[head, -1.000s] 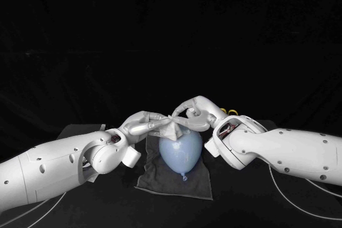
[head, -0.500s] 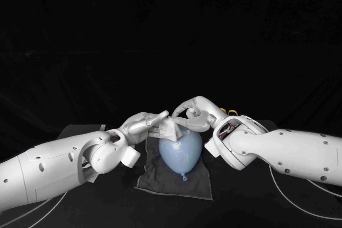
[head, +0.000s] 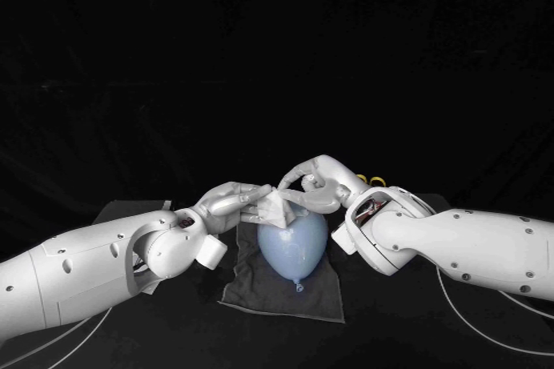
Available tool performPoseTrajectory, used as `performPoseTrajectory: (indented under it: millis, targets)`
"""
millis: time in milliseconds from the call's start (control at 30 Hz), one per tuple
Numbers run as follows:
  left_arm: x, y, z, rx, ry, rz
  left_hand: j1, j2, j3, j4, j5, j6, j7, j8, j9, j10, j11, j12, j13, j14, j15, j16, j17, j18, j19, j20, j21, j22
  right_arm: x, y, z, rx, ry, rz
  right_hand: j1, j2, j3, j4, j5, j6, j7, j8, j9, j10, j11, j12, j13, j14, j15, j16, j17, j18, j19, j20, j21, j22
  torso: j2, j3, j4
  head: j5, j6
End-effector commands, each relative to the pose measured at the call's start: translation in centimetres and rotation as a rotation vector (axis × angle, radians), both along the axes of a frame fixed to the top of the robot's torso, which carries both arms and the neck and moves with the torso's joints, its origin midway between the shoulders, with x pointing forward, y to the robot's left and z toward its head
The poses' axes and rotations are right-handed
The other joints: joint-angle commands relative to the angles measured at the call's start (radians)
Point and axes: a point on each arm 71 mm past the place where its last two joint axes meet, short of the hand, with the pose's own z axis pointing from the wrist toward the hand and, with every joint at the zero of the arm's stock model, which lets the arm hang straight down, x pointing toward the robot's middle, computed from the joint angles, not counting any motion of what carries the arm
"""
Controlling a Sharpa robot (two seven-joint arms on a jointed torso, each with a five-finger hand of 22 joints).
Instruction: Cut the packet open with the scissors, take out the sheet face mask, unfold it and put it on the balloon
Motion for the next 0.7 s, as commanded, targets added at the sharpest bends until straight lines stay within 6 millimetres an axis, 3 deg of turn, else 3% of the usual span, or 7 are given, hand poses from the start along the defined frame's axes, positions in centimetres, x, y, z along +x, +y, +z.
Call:
performPoseTrajectory:
  millis: [33,333,700]
  targets:
    - [0.01,-0.22,0.30,-0.035,0.012,-0.009,-0.018,-0.029,0.070,-0.031,0.002,0.008,-0.006,0.000,0.007,0.012,0.002,-0.006,-0.001,-0.001,-0.006,0.003,0.003,0.017,0.006,-0.004,0.004,0.000,-0.13,0.12,-0.10,-0.012,0.001,0.012,-0.009,0.000,0.006,-0.001,0.005,0.007,-0.003,0.028,0.038,0.053,-0.007,0.002,0.187,0.106,-0.009,0.003,0.263,0.008,0.009,-0.003,0.002,0.193,0.000,-0.0003,0.0002,0.000,-0.001]
    - [0.01,-0.20,0.32,-0.038,0.012,-0.003,-0.047,-0.045,0.134,-0.061,0.003,0.021,-0.015,0.011,0.018,0.030,-0.005,-0.006,-0.001,-0.006,-0.007,0.000,0.004,0.017,0.005,-0.005,0.003,0.000,-0.28,0.14,-0.19,-0.028,0.013,0.031,-0.009,0.000,0.006,-0.001,0.005,0.007,-0.003,0.028,0.038,0.053,-0.007,0.002,0.187,0.106,-0.009,0.003,0.263,0.008,0.009,-0.003,0.002,0.193,0.000,-0.0003,0.0002,0.000,-0.001]
    - [0.15,0.05,0.19,-0.034,0.029,0.022,-0.157,-0.066,0.251,-0.132,0.004,0.030,-0.020,0.023,0.034,0.050,-0.008,-0.007,-0.001,-0.017,-0.006,-0.009,0.004,0.017,-0.001,-0.003,0.001,0.000,-1.01,-0.15,-0.02,-0.074,-0.013,0.071,-0.011,-0.002,0.010,-0.005,0.005,0.005,-0.004,0.031,0.040,0.053,-0.008,0.003,0.188,0.106,-0.009,0.003,0.263,0.008,0.010,-0.004,0.004,0.194,0.000,-0.0003,0.0008,0.002,-0.002]
